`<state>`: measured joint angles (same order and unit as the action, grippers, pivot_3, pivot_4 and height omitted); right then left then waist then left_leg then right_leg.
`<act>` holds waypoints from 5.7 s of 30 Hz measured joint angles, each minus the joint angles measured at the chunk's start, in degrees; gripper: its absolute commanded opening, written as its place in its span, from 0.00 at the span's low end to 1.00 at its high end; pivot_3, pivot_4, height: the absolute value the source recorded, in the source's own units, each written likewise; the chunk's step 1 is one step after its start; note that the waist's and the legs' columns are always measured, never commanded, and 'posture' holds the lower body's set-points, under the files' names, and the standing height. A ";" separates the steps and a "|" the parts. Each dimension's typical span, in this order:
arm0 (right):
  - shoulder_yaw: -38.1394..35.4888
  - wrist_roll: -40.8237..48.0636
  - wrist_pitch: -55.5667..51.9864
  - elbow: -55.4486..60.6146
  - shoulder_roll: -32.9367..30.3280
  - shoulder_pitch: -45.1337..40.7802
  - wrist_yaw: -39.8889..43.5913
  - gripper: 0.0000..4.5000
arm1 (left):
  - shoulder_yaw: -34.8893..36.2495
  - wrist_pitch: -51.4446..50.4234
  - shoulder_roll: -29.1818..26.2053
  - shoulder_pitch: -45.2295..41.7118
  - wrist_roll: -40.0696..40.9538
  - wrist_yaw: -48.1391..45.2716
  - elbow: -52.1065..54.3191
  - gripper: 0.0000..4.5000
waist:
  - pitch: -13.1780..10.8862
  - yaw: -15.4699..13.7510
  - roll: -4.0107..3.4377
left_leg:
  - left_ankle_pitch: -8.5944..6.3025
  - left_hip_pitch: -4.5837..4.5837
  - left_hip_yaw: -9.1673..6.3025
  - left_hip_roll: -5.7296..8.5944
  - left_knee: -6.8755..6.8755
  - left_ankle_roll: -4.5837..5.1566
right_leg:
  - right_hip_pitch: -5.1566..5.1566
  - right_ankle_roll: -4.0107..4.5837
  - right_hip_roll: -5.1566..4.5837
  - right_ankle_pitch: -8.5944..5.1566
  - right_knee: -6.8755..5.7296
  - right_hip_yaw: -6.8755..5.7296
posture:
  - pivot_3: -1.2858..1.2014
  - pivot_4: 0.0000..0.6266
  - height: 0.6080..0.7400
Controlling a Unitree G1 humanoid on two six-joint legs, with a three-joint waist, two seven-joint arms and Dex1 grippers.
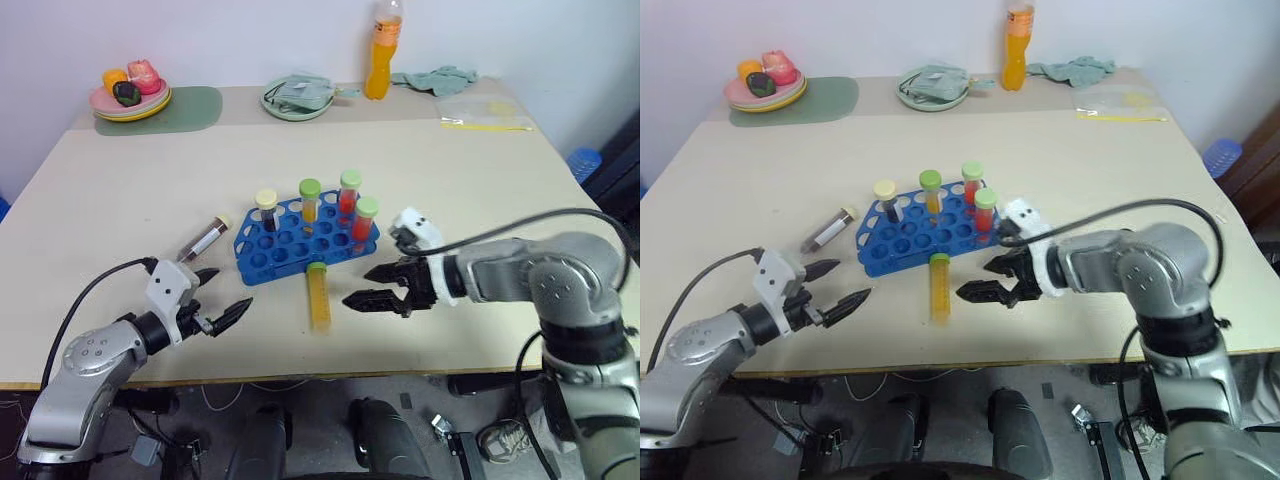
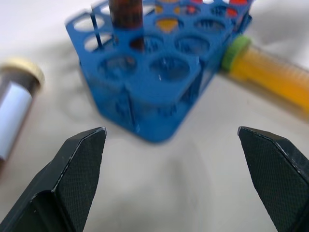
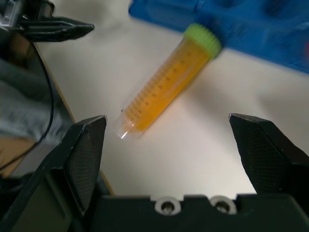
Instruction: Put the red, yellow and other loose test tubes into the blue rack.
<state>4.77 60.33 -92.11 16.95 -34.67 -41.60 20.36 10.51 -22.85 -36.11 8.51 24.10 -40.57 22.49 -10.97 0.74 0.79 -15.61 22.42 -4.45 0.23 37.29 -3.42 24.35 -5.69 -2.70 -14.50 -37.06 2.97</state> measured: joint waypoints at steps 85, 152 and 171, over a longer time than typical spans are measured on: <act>11.24 -43.62 85.57 -15.30 24.16 15.97 7.62 0.17 | -0.75 -5.37 4.68 1.84 2.88 6.07 11.63 1.00 | 0.03 1.74 -0.04 | -0.04 -0.05 0.01 -0.06 -0.14 0.06 | 0.08 -0.03 0.09 -0.03 -0.03 0.04 | 0.52 0.24 1.00; 10.21 -39.75 66.13 9.86 4.85 20.87 29.62 1.00 | -42.65 -24.55 -9.56 -75.27 -23.60 -24.07 -73.56 0.16 | -0.13 1.87 0.23 | 0.01 0.03 -0.16 0.04 -0.05 -0.01 | 0.10 -0.09 0.11 -0.07 -0.16 -0.10 | 0.52 0.24 1.00; 7.96 -44.45 70.93 -3.37 6.17 24.50 24.96 1.00 | -6.66 -2.45 19.97 -12.63 -7.54 18.91 16.36 0.16 | -0.05 -1.08 0.48 | 0.01 -0.02 -0.07 0.36 0.34 -0.02 | -0.19 -0.29 -0.37 0.07 -0.15 -0.04 | 0.52 0.24 1.00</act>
<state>12.73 15.88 -21.17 13.58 -28.51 -17.10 45.32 3.86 -25.29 -16.14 -4.12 16.56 -21.66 38.85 -11.02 -0.34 1.28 -15.60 22.40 -4.53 0.59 37.63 -3.44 24.17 -5.98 -3.08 -14.42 -37.21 2.92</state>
